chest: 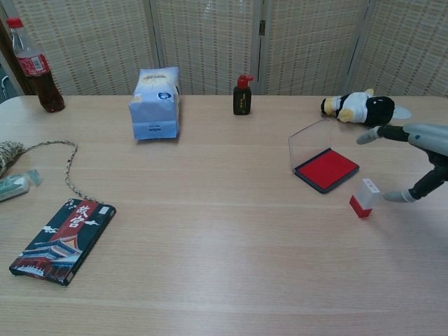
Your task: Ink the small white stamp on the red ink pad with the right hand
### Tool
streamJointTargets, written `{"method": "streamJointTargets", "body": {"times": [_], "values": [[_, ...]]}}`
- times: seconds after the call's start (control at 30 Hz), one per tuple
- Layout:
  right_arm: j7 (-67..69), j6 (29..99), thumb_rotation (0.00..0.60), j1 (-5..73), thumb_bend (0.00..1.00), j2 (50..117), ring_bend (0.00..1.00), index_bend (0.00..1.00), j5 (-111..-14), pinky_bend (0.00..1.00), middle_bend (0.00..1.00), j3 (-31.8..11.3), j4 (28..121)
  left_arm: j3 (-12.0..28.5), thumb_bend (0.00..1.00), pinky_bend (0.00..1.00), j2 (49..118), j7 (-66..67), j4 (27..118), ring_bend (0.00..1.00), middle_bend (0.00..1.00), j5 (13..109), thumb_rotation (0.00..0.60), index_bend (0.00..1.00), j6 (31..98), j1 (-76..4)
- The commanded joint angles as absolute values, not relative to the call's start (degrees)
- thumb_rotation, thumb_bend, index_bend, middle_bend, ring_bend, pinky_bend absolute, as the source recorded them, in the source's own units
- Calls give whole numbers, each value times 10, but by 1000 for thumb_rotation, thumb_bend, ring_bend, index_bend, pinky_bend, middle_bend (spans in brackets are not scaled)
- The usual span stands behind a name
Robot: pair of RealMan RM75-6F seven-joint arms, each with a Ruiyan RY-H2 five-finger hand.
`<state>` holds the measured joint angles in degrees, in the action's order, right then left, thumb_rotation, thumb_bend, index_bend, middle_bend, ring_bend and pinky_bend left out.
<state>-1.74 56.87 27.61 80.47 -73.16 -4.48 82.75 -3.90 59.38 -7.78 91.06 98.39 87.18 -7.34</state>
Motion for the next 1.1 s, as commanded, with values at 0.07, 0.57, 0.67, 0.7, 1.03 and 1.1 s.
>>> {"method": "streamJointTargets", "body": {"times": [0.07, 0.57, 0.67, 0.7, 1.03, 1.1], "values": [[-38, 674, 600, 209, 191, 755, 0, 83, -794, 0, 0, -1, 859, -39, 336, 99, 591, -73, 916, 0, 0, 974, 600, 0, 867, -71], [-87, 820, 600, 94, 190, 687, 0, 82, -743, 0, 0, -18, 919, -35, 337, 99, 593, -55, 928, 0, 0, 971, 600, 0, 857, -75], [-87, 813, 600, 91, 190, 678, 0, 82, -731, 0, 0, -23, 928, -37, 336, 99, 592, -58, 927, 0, 0, 980, 600, 0, 864, -73], [-88, 812, 600, 90, 190, 677, 0, 82, -730, 0, 0, -24, 930, -38, 336, 99, 592, -59, 926, 0, 0, 982, 600, 0, 865, -73], [-98, 807, 600, 86, 189, 677, 0, 82, -742, 0, 0, -28, 935, -39, 336, 99, 599, -44, 923, 0, 0, 979, 600, 0, 843, -82], [-98, 804, 600, 86, 189, 677, 0, 82, -743, 0, 0, -29, 934, -40, 336, 99, 599, -41, 925, 0, 0, 980, 600, 0, 844, -80]]}}
